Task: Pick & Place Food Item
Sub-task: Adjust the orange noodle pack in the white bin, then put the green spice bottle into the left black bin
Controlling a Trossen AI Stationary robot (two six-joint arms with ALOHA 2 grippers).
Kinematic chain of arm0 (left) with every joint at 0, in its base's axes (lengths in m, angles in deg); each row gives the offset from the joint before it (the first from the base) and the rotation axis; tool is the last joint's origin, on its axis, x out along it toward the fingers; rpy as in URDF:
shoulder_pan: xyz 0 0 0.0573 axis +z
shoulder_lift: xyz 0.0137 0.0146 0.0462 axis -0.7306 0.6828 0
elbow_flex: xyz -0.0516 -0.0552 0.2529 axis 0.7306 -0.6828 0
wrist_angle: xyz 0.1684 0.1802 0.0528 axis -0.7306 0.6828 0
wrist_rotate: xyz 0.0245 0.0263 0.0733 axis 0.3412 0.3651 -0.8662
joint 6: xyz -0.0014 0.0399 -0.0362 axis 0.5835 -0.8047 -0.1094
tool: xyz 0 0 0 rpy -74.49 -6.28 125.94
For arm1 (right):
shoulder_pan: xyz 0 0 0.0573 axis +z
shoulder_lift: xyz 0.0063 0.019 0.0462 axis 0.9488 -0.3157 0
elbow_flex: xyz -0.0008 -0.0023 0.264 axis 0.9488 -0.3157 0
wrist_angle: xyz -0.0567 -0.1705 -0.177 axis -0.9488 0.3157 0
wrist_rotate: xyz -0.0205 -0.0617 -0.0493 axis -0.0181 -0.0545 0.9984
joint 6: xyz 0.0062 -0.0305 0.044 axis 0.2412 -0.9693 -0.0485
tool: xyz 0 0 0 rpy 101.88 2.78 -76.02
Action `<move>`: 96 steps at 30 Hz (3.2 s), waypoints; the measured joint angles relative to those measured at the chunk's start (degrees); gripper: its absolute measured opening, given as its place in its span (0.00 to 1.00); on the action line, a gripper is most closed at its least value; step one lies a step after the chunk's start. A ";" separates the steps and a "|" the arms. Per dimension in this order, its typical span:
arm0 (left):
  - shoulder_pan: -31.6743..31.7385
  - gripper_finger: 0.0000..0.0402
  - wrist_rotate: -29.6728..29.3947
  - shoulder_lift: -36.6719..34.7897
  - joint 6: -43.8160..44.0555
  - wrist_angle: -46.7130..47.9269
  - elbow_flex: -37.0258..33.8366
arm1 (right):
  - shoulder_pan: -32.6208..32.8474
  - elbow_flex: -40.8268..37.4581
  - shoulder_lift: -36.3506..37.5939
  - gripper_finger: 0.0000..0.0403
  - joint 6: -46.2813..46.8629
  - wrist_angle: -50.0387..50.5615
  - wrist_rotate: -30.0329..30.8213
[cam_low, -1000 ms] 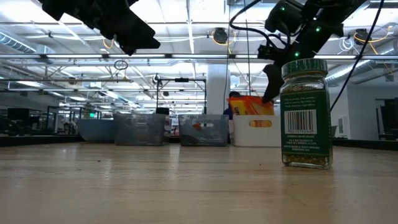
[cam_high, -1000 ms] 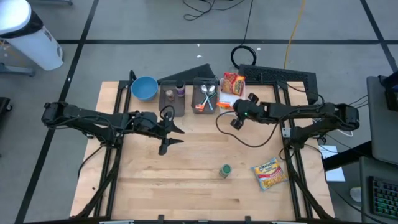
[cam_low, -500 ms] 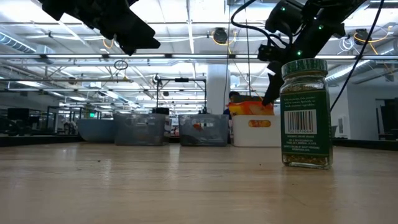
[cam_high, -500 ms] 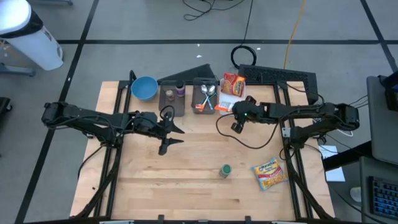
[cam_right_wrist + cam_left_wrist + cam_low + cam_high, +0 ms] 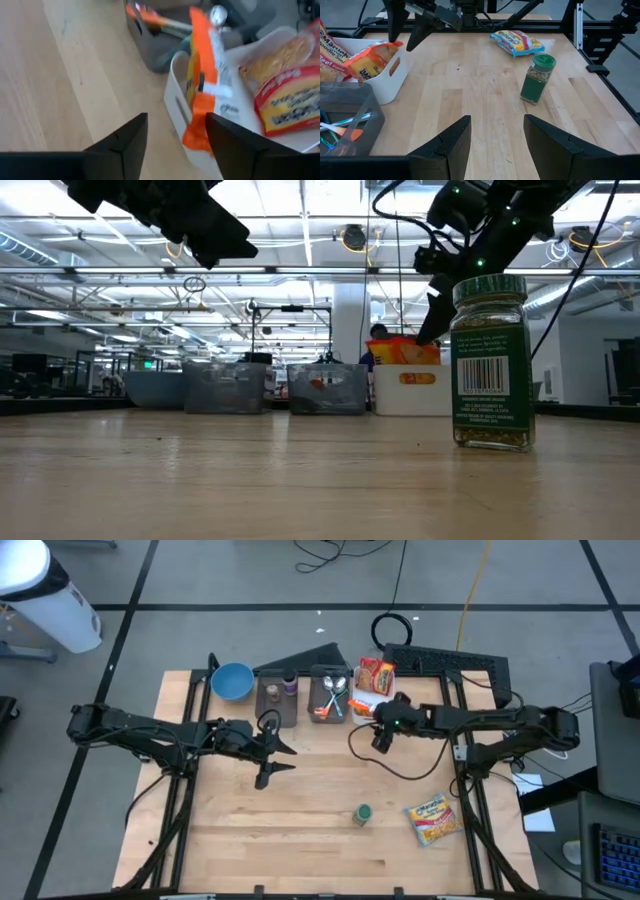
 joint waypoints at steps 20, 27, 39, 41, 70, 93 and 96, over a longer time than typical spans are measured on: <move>0.00 0.48 -1.87 0.00 -0.72 -0.26 0.00 | 0.00 0.00 12.70 0.52 -2.69 -16.14 -1.86; 0.00 0.48 -3.40 0.55 -0.09 -0.93 0.00 | 0.00 0.00 11.83 0.52 0.02 -22.86 -2.98; -0.99 0.48 -2.25 1.49 5.29 -2.54 0.00 | 13.10 0.00 11.52 0.50 0.24 -22.08 -17.60; -1.73 0.48 -2.14 1.49 5.29 -2.56 0.00 | 17.10 0.00 11.52 0.50 0.10 -20.85 -13.31; -13.68 0.48 -4.21 21.75 9.49 -36.26 0.76 | 44.68 -19.80 8.48 0.49 -0.38 -50.45 3.80; -9.53 0.48 -0.09 28.44 2.51 -19.54 15.51 | 51.28 -19.85 0.92 0.49 12.43 -39.83 10.71; -9.54 0.48 -0.07 28.01 1.84 -19.04 15.50 | 49.40 -19.85 0.23 0.49 13.27 -39.57 8.71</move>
